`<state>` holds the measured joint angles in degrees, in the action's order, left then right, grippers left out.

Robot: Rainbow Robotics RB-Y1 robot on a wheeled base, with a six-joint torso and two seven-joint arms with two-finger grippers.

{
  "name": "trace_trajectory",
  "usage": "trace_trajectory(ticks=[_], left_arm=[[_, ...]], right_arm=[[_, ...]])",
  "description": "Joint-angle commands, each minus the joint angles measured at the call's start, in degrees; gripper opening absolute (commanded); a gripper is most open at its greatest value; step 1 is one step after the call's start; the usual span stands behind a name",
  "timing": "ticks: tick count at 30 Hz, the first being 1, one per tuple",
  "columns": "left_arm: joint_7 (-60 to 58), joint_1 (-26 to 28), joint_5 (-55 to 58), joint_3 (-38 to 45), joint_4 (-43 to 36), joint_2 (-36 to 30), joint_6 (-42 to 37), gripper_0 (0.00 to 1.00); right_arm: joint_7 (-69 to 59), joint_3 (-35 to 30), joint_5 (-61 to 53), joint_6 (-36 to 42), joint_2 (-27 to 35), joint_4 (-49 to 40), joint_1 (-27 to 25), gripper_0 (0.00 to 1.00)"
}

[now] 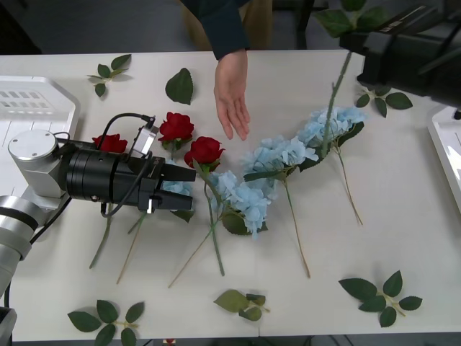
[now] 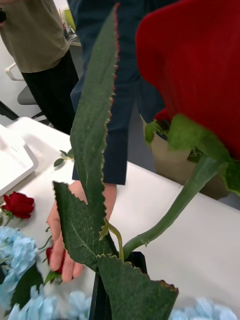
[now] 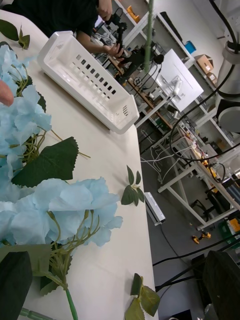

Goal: Place the red flowers into the right box and the blue flowers into the left box. If a person shows an open palm, hand one flower to the person first, then continue sorting.

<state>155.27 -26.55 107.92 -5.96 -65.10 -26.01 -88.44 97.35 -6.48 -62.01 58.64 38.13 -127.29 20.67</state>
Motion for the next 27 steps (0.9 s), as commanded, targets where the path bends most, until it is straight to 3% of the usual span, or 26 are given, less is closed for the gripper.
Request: trace_trajectory(ticks=[1,8,20,22,24,25,27], left_arm=[[-0.3,-1.9,-0.1,-0.8,-0.4,-1.8,0.0,1.00],[-0.3,-1.9,-0.1,-0.8,-0.4,-1.7,0.1,1.00],[-0.3,-2.0,0.0,-0.8,-0.5,-1.8,0.2,1.00],[-0.3,-1.9,-0.1,-0.9,-0.5,-1.7,0.3,1.00],[-0.3,-2.0,0.0,-0.8,-0.5,-1.7,0.3,1.00],[-0.3,-2.0,0.0,-0.8,-0.5,-1.7,0.3,1.00],[-0.3,-1.9,-0.1,-0.8,-0.5,-1.8,0.3,1.00]], right_arm=[[-0.8,8.5,8.0,-7.8,-2.2,1.3,2.8,0.00],[-1.0,15.6,13.3,-18.1,-5.1,10.7,8.3,0.00],[-1.1,16.1,14.6,-18.6,-6.3,14.1,10.5,0.00],[-1.3,16.1,14.8,-18.6,-6.2,14.1,10.4,0.10],[-1.5,16.1,15.1,-18.6,-6.3,14.1,10.4,0.47],[-1.5,16.1,15.1,-18.6,-6.3,14.1,10.4,0.56],[-1.5,16.1,15.2,-18.6,-6.3,14.1,10.4,0.91]])
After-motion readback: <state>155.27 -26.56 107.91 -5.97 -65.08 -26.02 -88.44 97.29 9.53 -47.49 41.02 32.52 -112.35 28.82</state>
